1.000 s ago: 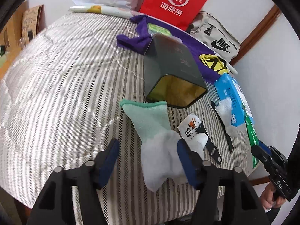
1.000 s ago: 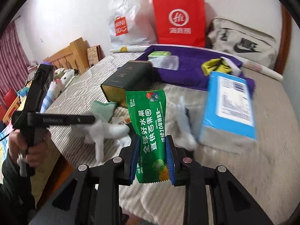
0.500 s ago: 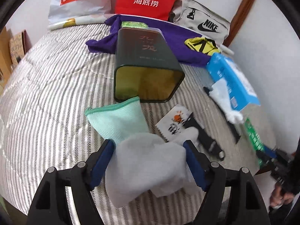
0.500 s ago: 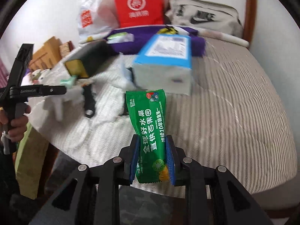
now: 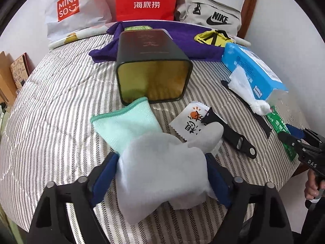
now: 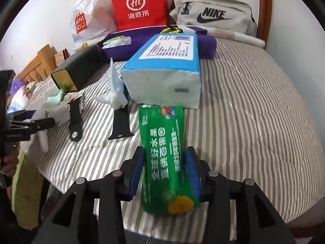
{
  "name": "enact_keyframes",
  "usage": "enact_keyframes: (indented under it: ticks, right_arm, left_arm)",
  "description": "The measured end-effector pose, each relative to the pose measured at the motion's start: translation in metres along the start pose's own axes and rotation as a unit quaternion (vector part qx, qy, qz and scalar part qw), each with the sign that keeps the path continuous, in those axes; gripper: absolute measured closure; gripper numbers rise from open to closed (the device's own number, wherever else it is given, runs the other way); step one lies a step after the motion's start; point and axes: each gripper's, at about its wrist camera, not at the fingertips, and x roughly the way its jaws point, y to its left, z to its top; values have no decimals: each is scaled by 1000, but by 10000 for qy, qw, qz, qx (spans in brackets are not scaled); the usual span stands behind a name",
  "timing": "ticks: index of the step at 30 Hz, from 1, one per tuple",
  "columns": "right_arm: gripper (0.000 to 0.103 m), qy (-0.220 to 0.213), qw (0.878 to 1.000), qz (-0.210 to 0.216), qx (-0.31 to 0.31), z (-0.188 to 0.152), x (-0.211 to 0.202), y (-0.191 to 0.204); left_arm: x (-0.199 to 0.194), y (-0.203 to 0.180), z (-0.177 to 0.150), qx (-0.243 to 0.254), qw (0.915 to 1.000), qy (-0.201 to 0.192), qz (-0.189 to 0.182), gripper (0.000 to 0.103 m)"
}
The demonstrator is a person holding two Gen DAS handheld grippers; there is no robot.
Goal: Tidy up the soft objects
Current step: 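Carry the glove with the left gripper while the right gripper carries the green packet to the towel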
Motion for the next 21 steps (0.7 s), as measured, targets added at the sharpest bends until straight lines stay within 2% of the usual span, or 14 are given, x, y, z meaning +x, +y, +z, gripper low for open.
enact_keyframes:
  ticks: [2, 3, 5, 9, 15, 21]
  right_arm:
    - [60, -61, 9998, -139, -108, 1, 2, 4]
    - [63, -99, 9996, -181, -167, 0, 3, 7]
    - [67, -117, 9996, -173, -192, 0, 2, 8]
    - [74, -36, 9999, 9, -115, -2, -3, 5]
    - [75, -54, 9998, 109, -143, 1, -18, 7]
    - [75, -210, 9984, 418, -316, 10, -41, 21]
  left_arm:
    - [-2, 5, 0, -80, 9998, -64, 169, 51]
    - [-3, 9, 0, -155, 9997, -76, 171, 55]
    - [-5, 18, 0, -296, 9995, -97, 80, 71]
    - [-10, 27, -3, -449, 9987, -102, -197, 77]
    - [-27, 25, -3, -518, 9981, -234, -248, 78]
    - [-53, 22, 6, -493, 9975, -448, -216, 78]
